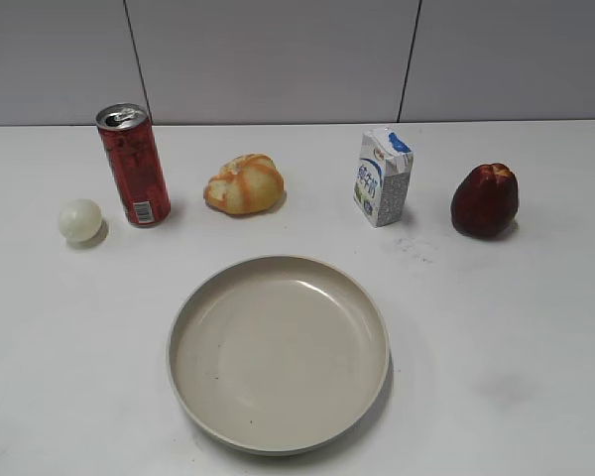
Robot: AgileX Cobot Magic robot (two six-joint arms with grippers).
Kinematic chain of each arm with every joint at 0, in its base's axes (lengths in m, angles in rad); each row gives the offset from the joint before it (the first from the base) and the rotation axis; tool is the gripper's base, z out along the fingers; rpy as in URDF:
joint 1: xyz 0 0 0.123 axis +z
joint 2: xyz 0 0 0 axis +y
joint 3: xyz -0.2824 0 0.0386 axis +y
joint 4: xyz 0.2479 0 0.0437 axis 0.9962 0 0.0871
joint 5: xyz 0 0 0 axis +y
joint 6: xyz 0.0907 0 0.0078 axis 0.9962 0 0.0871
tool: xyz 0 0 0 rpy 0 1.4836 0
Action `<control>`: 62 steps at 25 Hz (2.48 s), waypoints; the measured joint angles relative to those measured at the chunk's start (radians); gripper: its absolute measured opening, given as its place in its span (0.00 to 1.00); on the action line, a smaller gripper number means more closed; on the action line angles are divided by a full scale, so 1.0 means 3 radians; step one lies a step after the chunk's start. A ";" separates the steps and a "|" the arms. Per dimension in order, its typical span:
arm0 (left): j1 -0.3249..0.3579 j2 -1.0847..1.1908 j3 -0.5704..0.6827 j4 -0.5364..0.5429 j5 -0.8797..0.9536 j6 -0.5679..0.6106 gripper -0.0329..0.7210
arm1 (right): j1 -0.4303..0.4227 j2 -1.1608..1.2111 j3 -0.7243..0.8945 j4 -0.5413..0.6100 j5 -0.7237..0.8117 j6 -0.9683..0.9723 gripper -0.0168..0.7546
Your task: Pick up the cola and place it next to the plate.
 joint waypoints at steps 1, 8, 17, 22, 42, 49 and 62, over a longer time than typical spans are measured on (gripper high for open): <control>0.0000 0.0000 0.0000 0.0000 0.0000 0.0000 0.81 | 0.0000 0.0000 0.0000 0.0000 0.0000 0.0000 0.77; 0.0000 0.0110 -0.0053 -0.0038 -0.0083 0.0000 0.81 | 0.0000 0.0000 0.0000 0.0000 0.0000 -0.0002 0.77; 0.0000 0.0958 -0.0276 -0.0249 -0.0650 0.0000 0.81 | 0.0000 0.0000 0.0000 0.0000 0.0000 -0.0002 0.77; 0.0000 0.1484 -0.0568 -0.0260 -0.0768 0.0004 0.81 | 0.0000 0.0000 0.0000 0.0000 0.0000 -0.0002 0.77; -0.0991 0.4987 -0.3361 -0.0188 -0.0007 0.0167 0.92 | 0.0000 0.0000 0.0000 0.0000 0.0000 -0.0002 0.77; -0.1397 0.6063 -0.4487 -0.0061 0.0365 0.0217 0.92 | 0.0000 0.0000 0.0000 0.0000 0.0000 -0.0002 0.77; -0.1234 0.6931 -0.4785 0.0116 0.0385 0.0151 0.92 | 0.0000 0.0000 0.0000 0.0000 0.0000 0.0000 0.77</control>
